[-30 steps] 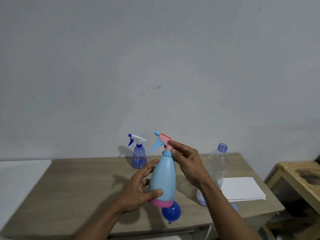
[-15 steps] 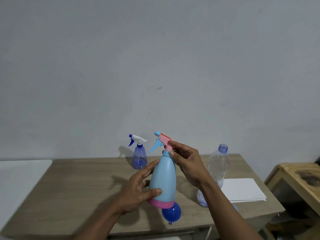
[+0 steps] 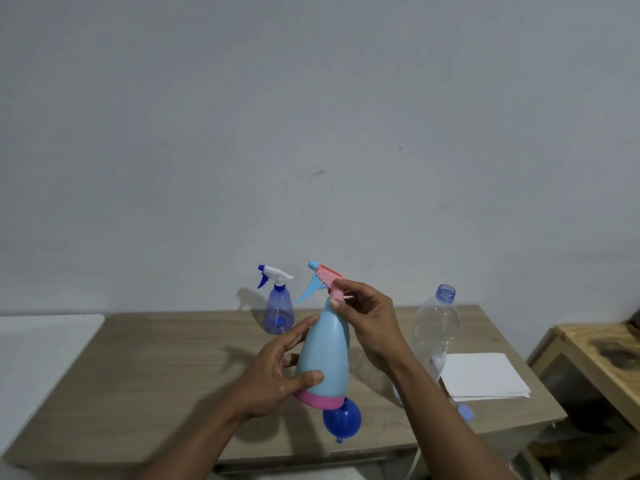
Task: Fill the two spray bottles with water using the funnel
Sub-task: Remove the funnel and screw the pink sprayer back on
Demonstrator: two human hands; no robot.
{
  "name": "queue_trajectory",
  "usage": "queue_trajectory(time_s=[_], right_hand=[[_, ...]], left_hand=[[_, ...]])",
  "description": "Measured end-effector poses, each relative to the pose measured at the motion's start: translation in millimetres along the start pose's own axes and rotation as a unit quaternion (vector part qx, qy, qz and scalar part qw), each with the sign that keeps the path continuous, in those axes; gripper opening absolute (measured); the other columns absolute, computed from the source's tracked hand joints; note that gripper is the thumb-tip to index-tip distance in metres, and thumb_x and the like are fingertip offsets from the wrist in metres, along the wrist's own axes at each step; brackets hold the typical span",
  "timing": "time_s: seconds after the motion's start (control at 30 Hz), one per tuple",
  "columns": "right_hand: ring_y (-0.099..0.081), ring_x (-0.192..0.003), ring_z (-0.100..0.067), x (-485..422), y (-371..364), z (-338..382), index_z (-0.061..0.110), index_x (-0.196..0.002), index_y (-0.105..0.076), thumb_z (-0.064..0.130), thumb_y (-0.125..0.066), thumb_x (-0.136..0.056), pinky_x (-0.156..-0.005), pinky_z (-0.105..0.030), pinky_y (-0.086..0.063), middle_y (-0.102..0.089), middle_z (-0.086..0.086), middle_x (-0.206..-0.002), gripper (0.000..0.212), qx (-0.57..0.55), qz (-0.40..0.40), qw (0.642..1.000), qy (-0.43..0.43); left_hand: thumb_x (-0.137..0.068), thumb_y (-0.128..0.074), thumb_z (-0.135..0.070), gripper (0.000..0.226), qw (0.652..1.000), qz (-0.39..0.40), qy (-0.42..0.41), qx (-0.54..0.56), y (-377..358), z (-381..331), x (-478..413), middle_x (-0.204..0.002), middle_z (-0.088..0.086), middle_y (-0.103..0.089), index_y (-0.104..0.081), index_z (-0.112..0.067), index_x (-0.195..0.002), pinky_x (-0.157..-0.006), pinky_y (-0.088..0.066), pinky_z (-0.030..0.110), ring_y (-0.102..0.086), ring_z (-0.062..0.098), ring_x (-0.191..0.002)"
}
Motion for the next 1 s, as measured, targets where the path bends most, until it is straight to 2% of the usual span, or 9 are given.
queue_trajectory(time_s=[0.07, 0.13, 0.2, 0.33, 0.43, 0.6, 0.73, 0.83, 1.0], right_hand=[[-0.066, -0.092, -0.021, -0.8, -1.4, -0.6, 0.021, -0.107, -0.076, 0.004, -0.075, -0.085, -0.086, -0.038, -0.059, -0.075, -0.009, -0.107, 0.027, 0.002, -0.003, 1.0, 0.005], [-0.069, -0.102, -0.021, -0.9, 0.8, 1.0, 0.016, -0.11, -0.075, 0.007, -0.07, -0.09, -0.091, -0.033, -0.056, -0.076, -0.007, -0.109, 0.022, -0.008, 0.007, 1.0, -0.005], [-0.069, -0.11, -0.024, -1.0, 3.3, 3.0, 0.013, -0.113, -0.074, 0.01, -0.068, -0.092, -0.096, -0.035, -0.055, -0.076, -0.006, -0.111, 0.022, -0.014, 0.021, 1.0, -0.018], [-0.072, -0.097, -0.017, -1.7, -1.7, 3.3, 0.02, -0.108, -0.076, 0.005, -0.074, -0.087, -0.085, -0.029, -0.058, -0.078, -0.002, -0.103, 0.026, 0.004, -0.009, 1.0, -0.004], [-0.068, -0.086, -0.011, -2.6, -8.3, -2.2, 0.024, -0.104, -0.077, 0.008, -0.078, -0.084, -0.079, -0.028, -0.058, -0.077, 0.002, -0.097, 0.026, 0.034, -0.041, 0.999, 0.009], [-0.072, -0.103, -0.021, -3.1, -3.8, 0.6, 0.016, -0.118, -0.072, 0.007, -0.069, -0.092, -0.09, -0.033, -0.059, -0.074, -0.005, -0.112, 0.027, 0.021, 0.009, 1.0, -0.008], [-0.074, -0.094, -0.024, -3.7, -8.7, -3.0, 0.025, -0.112, -0.074, 0.008, -0.072, -0.09, -0.087, -0.037, -0.059, -0.076, 0.006, -0.104, 0.029, 0.037, -0.015, 0.999, -0.005], [-0.071, -0.083, -0.014, -3.7, -16.0, -11.0, 0.022, -0.117, -0.073, 0.011, -0.072, -0.091, -0.08, -0.034, -0.059, -0.074, 0.0, -0.109, 0.028, 0.069, -0.043, 0.997, 0.014], [-0.068, -0.079, -0.014, -0.7, -19.2, -21.2, 0.014, -0.12, -0.071, 0.011, -0.071, -0.092, -0.079, -0.036, -0.057, -0.071, -0.007, -0.112, 0.028, 0.098, -0.073, 0.992, 0.017]], left_hand=[[-0.075, -0.084, -0.027, 0.081, 1.0, -0.004, 0.0, 0.007, -0.7, 0.5, 1.2, -0.144, -0.023, -0.051, -0.045, -0.039, -0.144, -0.102, -0.053, 0.043, -0.051, 0.015, -0.133], [-0.075, -0.084, -0.028, 0.082, 1.0, -0.003, -0.001, 0.011, -1.3, -0.3, 1.6, -0.146, -0.02, -0.05, -0.044, -0.037, -0.145, -0.102, -0.052, 0.041, -0.05, 0.014, -0.134], [-0.074, -0.084, -0.03, 0.083, 1.0, -0.004, -0.005, 0.003, 0.1, 0.0, 0.0, -0.147, -0.016, -0.05, -0.043, -0.036, -0.146, -0.102, -0.053, 0.039, -0.05, 0.013, -0.134], [-0.072, -0.086, -0.035, 0.084, 1.0, -0.004, 0.008, -0.003, 2.4, 1.8, -2.9, -0.148, -0.015, -0.046, -0.043, -0.046, -0.144, -0.096, -0.056, 0.042, -0.059, 0.014, -0.125], [-0.073, -0.086, -0.034, 0.084, 1.0, -0.009, 0.011, 0.009, -0.6, 5.8, -2.7, -0.147, -0.016, -0.047, -0.043, -0.045, -0.144, -0.095, -0.057, 0.04, -0.058, 0.01, -0.124], [-0.073, -0.086, -0.031, 0.083, 1.0, -0.02, -0.002, 0.015, 0.8, 8.2, -5.8, -0.147, -0.019, -0.048, -0.044, -0.044, -0.144, -0.093, -0.057, 0.035, -0.058, 0.006, -0.124], [-0.071, -0.087, -0.04, 0.083, 0.999, -0.034, 0.001, 0.005, 2.0, 11.4, -9.4, -0.148, -0.018, -0.047, -0.044, -0.05, -0.142, -0.096, -0.057, 0.043, -0.059, 0.017, -0.125], [-0.068, -0.087, -0.044, 0.086, 0.999, -0.053, -0.007, -0.002, 1.4, 15.3, -8.3, -0.147, -0.018, -0.049, -0.045, -0.046, -0.142, -0.097, -0.056, 0.044, -0.058, 0.014, -0.126], [-0.071, -0.083, -0.032, 0.084, 0.997, -0.074, -0.014, -0.019, 1.2, 21.7, -3.4, -0.146, -0.017, -0.051, -0.045, -0.032, -0.146, -0.1, -0.054, 0.039, -0.057, 0.005, -0.124]])
Point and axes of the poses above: each hand's wrist, its own x-axis away from the middle knuckle, its own y-axis out of the back of the hand, z = x × y, the point moved 2 cm from there along -x, towards the middle knuckle
